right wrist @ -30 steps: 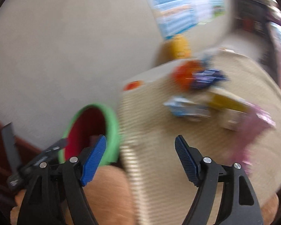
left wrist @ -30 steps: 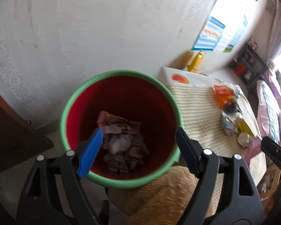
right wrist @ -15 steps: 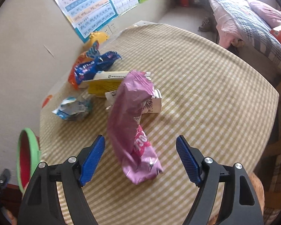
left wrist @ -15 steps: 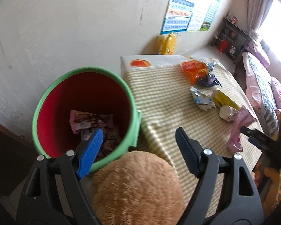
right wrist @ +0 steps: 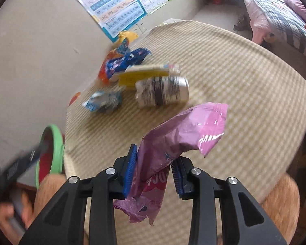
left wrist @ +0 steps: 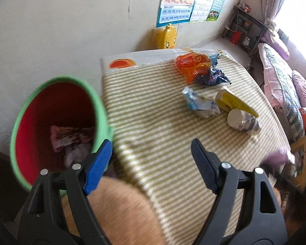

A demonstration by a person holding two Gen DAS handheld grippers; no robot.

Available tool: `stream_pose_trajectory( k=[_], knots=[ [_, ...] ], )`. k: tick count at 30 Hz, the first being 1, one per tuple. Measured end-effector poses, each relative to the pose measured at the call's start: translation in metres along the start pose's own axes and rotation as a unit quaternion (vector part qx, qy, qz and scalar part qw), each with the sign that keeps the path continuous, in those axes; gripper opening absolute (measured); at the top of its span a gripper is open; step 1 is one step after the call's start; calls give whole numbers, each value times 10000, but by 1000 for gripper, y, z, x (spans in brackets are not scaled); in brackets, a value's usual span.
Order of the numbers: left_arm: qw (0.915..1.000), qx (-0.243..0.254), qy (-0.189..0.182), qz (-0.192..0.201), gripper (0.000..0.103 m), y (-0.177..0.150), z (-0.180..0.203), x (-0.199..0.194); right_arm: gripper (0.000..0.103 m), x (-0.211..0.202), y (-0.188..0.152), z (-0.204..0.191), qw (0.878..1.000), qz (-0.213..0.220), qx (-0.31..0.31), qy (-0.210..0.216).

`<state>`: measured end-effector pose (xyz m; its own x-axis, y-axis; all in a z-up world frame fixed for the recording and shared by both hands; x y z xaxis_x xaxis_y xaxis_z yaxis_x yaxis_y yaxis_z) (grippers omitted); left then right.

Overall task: Collect trash
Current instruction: 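Grasp the pink wrapper with the right gripper while the left gripper grasps the blue-white wrapper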

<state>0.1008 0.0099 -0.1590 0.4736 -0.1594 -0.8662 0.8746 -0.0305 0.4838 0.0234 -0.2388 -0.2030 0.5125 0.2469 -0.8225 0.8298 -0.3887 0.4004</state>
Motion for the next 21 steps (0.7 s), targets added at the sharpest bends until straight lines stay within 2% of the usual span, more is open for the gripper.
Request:
stream_pose_trajectory(
  k=[2,6,10,13,18,21],
  knots=[
    [10000,-1,-78,-2,77,10,13,11,31,-4,-13,1,10000,-18,-48,-4],
    [9998,151,-17,84,77,29,39,32,31,-9,-13,-1,9999,94,-108,-14],
    [9998,195,-75,-17,77,44,59,54,32,-6,-14,-3,9998,93,-197,6],
    [9997,226,53,-90,77,50,65,68,32,-7,-15,0,9998,95,-151,64],
    [9980,-363,-104,-505,77,62,60,94,32,-8,-15,6,9999,72,-50,104],
    [9971,-437,-167,-597,77,66,64,103,33,-6,-15,8,9999,31,-27,104]
  ],
)
Point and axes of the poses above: each gripper's, at about its wrist camera, not at the fingertips, and x roughly the way its jaws point, z to its right, y to its top, the point moved 2 cm from there along x, roughly the way its jaws point, and after that the axes turned 3 degrees about -z, right-handed, at the moved point
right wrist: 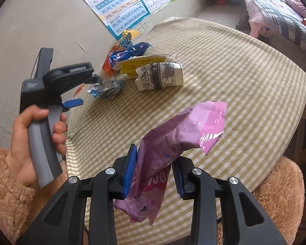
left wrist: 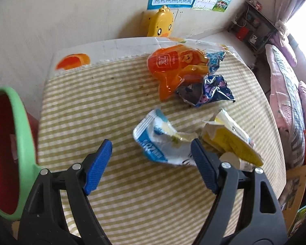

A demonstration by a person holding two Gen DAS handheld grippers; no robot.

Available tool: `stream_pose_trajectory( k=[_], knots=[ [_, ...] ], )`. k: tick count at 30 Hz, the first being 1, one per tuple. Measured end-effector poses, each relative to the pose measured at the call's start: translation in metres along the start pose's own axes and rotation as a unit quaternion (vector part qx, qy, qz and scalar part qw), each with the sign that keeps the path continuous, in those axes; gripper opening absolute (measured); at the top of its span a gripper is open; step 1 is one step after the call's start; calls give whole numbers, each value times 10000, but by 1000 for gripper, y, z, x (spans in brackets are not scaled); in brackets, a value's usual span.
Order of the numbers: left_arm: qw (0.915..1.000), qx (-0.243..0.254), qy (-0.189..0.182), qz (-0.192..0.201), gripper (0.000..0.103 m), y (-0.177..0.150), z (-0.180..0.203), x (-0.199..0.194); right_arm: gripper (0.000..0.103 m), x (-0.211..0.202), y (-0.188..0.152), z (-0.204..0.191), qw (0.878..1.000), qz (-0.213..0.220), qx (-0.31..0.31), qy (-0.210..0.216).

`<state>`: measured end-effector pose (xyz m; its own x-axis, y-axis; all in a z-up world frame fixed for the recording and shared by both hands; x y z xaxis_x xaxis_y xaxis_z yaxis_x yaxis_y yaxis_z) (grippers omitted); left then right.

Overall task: Collect trash
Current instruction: 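Grasp the pink wrapper with the right gripper while the left gripper grasps the blue-white wrapper, then carry the blue-white wrapper and pink wrapper over the bucket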

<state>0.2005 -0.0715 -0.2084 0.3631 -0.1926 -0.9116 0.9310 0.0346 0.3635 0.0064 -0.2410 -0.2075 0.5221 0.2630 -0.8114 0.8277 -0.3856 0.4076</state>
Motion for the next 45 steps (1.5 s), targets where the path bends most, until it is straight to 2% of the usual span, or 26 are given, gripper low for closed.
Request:
stream_pose_trajectory(
  k=[4,6,7,8,14,20,27,29,33,35,39,41,45],
  knots=[
    [9992,121,-142,-360,76,1,11,17,33,2,-1,-2,10000,-35,-11,-4],
    [9989,131,-164,-409,69,0,14,22,33,3,-1,-2,10000,-41,-23,-9],
    [9987,153,-207,-432,54,0,16,23,33,4,-1,-2,10000,-47,-24,-7],
    [9985,206,-224,-464,47,-1,19,24,33,5,-1,-2,10000,-62,-18,-1],
    [9950,975,-109,-194,35,-11,38,4,34,10,-1,2,9999,-131,89,40],
    [9951,866,-419,-215,35,-30,15,-21,34,8,-1,3,9999,-88,143,26],
    [9928,712,-634,-721,35,-64,-21,-40,34,0,-1,7,9997,27,227,19],
    [9911,918,-572,-780,35,-77,-23,-48,34,0,0,9,9997,16,262,20],
    [9861,1495,-138,-716,35,-101,-17,-55,34,2,0,10,9996,-27,289,5],
    [9833,1651,-95,-763,36,-112,-12,-51,34,3,-1,9,9996,-37,263,-14],
    [9841,1534,-104,-889,47,-121,-8,-39,34,2,0,6,9998,-11,217,-49],
    [9858,1444,-79,-851,57,-123,-8,-38,35,4,0,7,9997,-24,230,-60],
    [9908,1038,-136,-858,63,-118,-13,-34,35,6,-1,6,9997,-74,217,-74]
  ],
)
Point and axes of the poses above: each gripper's, at about its wrist camera, not at the fingertips, and x roughly the way its jaws point, z to its right, y to its top, the point moved 2 cm from there along x, roughly the way its jaws point, and after that the axes turned 3 degrees about -z, right-handed, at the moved point
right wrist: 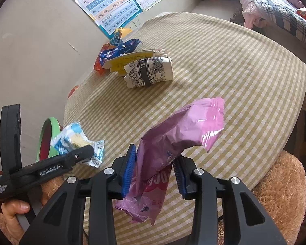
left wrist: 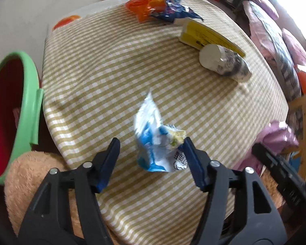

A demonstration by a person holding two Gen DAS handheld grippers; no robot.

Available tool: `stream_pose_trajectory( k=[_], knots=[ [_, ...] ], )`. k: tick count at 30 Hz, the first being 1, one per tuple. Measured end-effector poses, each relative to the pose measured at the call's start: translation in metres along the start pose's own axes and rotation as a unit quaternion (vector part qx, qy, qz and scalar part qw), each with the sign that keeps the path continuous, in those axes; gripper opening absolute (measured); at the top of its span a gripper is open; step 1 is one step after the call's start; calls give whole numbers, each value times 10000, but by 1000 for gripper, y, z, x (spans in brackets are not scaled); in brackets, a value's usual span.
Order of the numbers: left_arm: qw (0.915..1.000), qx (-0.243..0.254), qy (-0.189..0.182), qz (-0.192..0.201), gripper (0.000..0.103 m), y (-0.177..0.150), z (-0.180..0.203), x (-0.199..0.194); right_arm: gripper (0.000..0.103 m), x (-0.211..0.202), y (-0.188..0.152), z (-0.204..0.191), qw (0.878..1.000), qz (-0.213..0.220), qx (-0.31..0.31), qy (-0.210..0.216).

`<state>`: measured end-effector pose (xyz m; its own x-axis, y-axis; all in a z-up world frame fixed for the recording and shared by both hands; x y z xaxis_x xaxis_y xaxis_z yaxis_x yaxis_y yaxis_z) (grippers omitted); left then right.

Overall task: Collect trash
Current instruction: 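Carry the blue-white wrapper and pink wrapper over the bucket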

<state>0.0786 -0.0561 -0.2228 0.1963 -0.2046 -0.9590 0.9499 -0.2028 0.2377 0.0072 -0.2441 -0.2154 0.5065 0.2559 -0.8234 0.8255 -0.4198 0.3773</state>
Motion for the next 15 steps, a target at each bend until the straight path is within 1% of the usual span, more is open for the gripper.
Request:
stream_pose_trajectory(
  k=[2,7,9,11,13,15],
  knots=[
    [9999,-153,-54,-30,63,1,-4,2,35,0,0,-1,10000,4,-25,-3],
    [9994,-314,-132,-9,63,3,-5,2,35,0,-1,-1,10000,3,-18,-2],
    [9994,-323,-145,17,58,4,-3,2,35,0,-1,-2,10000,6,-19,1],
    [9995,-268,-182,12,45,5,1,1,35,0,-1,-1,10000,-2,-15,1],
    [9997,-191,-158,27,40,4,5,1,35,1,-1,-1,10000,-14,-4,4],
    [9999,-113,-97,76,38,3,7,0,35,1,0,0,10000,-15,6,6]
  ],
)
Point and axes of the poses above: each gripper's, at about its wrist camera, not at the fingertips, and x roughly the way its jaws point, z to its right, y to its top, the point moved 2 cm from there along x, roughly the way its jaws point, and after that the axes turned 3 degrees about -z, right-handed, at the moved point
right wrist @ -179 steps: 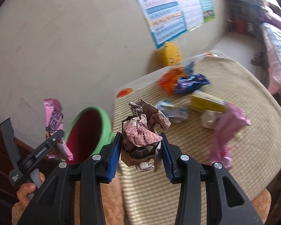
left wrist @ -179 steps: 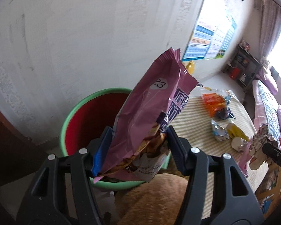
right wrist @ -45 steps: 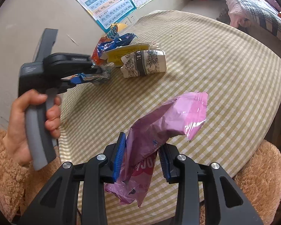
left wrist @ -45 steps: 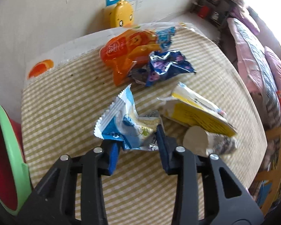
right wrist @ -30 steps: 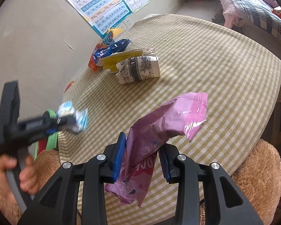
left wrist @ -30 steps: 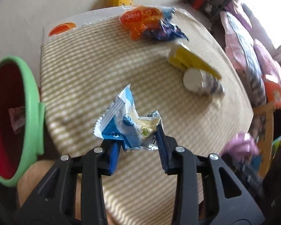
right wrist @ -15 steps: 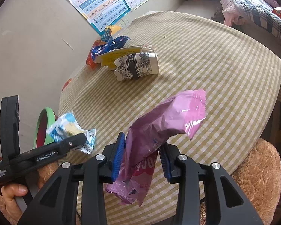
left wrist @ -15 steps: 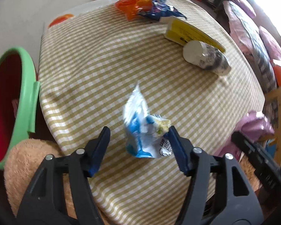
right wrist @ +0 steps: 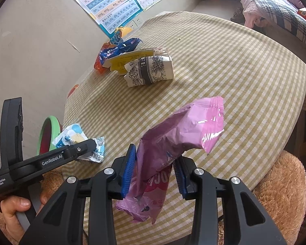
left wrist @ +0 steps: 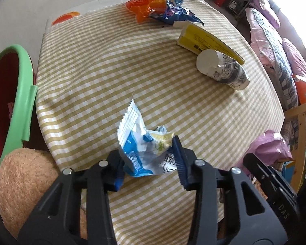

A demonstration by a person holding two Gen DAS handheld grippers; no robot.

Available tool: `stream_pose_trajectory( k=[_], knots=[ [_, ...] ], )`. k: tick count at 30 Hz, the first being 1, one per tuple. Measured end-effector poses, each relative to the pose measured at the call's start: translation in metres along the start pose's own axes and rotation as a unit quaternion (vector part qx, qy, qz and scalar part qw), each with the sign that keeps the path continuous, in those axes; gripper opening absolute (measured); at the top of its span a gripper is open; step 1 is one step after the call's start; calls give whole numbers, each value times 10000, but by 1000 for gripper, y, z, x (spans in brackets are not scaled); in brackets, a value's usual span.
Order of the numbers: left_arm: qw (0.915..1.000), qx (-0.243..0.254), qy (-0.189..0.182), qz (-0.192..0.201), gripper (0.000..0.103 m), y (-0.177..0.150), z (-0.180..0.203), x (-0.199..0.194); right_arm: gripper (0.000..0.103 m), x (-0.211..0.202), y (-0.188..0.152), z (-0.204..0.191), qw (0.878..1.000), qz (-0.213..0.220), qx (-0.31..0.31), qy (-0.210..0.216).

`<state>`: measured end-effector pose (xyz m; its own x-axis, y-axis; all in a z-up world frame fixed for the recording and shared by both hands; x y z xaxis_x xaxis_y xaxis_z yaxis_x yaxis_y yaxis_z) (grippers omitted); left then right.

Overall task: Collect trash
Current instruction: 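Carry the blue-white wrapper and pink wrapper over the bucket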

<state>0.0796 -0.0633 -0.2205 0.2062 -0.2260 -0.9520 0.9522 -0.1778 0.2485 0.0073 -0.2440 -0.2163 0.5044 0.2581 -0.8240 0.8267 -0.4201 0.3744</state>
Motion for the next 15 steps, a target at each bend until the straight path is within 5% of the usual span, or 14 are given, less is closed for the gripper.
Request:
stream_pose_trajectory(
  k=[15],
  knots=[
    [9993,55,130,346,36,-8,0,-22,35,3,-2,-5,9998,-23,-107,-160]
  ],
)
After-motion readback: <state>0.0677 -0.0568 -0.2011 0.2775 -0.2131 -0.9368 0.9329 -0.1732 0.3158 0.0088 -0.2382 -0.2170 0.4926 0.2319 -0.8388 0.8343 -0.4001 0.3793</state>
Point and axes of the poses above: each gripper's, at about its wrist camera, not at the fingertips, and x roughly the way its jaws point, z to its right, y to its top, the point moved 2 cm from there along x, roughly the way its jaws point, and after that the axes turned 3 degrees about -z, right-handed, at the moved point
